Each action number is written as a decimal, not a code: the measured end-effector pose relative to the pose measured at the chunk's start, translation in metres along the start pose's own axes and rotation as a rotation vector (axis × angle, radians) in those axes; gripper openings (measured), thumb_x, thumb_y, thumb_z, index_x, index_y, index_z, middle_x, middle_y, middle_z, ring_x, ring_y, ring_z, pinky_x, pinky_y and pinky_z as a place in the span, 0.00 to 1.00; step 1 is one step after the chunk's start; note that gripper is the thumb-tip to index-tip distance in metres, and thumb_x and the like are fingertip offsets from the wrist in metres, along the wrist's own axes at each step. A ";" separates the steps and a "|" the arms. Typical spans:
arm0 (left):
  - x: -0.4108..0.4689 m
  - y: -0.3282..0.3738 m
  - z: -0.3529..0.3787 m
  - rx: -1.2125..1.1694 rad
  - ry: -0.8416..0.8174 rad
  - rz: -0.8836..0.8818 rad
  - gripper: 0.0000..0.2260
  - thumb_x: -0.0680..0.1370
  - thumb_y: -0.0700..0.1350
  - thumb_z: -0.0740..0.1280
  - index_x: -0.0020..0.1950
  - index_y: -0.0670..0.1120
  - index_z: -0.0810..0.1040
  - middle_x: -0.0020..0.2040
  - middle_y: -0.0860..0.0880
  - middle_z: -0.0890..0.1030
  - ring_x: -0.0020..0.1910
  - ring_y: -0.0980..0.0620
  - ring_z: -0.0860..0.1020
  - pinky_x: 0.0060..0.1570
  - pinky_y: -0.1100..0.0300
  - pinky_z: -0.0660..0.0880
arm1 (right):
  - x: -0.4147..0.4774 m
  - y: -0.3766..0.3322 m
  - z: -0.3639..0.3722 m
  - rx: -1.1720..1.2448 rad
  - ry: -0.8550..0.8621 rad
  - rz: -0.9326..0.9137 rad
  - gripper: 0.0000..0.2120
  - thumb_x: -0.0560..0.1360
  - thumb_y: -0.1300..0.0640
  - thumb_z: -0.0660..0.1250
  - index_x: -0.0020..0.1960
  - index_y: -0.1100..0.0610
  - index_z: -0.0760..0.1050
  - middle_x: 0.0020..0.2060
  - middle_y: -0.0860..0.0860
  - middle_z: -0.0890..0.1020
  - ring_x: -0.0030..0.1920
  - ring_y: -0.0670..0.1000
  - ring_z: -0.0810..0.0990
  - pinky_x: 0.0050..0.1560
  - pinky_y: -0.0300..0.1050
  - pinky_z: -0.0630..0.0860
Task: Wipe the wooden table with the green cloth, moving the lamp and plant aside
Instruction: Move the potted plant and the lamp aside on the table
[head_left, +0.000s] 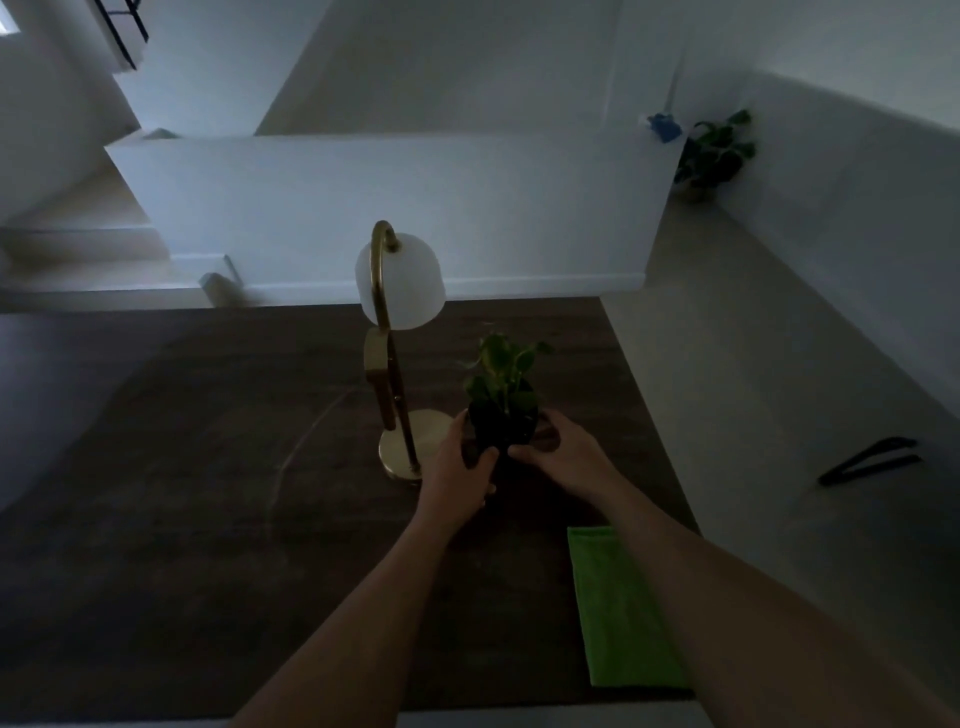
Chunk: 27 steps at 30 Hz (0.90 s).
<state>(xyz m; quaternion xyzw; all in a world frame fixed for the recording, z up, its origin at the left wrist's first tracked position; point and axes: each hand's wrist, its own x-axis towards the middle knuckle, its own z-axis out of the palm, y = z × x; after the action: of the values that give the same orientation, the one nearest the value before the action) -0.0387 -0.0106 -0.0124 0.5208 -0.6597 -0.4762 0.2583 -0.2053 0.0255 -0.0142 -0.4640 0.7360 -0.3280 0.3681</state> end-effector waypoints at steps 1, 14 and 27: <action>0.002 0.001 0.001 -0.005 0.008 0.005 0.28 0.79 0.45 0.65 0.76 0.56 0.58 0.56 0.55 0.76 0.34 0.52 0.83 0.30 0.63 0.76 | 0.002 -0.001 -0.001 0.004 -0.001 0.005 0.36 0.65 0.41 0.76 0.69 0.48 0.69 0.59 0.45 0.78 0.58 0.48 0.77 0.55 0.44 0.73; 0.071 0.043 0.037 0.031 -0.023 0.081 0.26 0.80 0.51 0.64 0.76 0.56 0.58 0.60 0.48 0.78 0.42 0.53 0.82 0.30 0.65 0.75 | 0.062 0.000 -0.074 0.090 -0.044 -0.011 0.31 0.68 0.41 0.74 0.68 0.45 0.71 0.54 0.46 0.78 0.55 0.48 0.75 0.54 0.43 0.68; 0.206 0.092 0.102 -0.018 -0.022 0.012 0.19 0.80 0.52 0.63 0.70 0.56 0.66 0.58 0.51 0.80 0.34 0.58 0.82 0.32 0.63 0.77 | 0.196 0.022 -0.150 0.089 -0.019 -0.028 0.32 0.65 0.35 0.73 0.66 0.46 0.75 0.60 0.48 0.79 0.59 0.50 0.77 0.61 0.48 0.73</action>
<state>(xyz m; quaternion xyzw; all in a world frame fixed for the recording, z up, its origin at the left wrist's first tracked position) -0.2313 -0.1661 -0.0040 0.5093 -0.6612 -0.4864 0.2584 -0.3998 -0.1269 -0.0016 -0.4605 0.7105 -0.3612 0.3906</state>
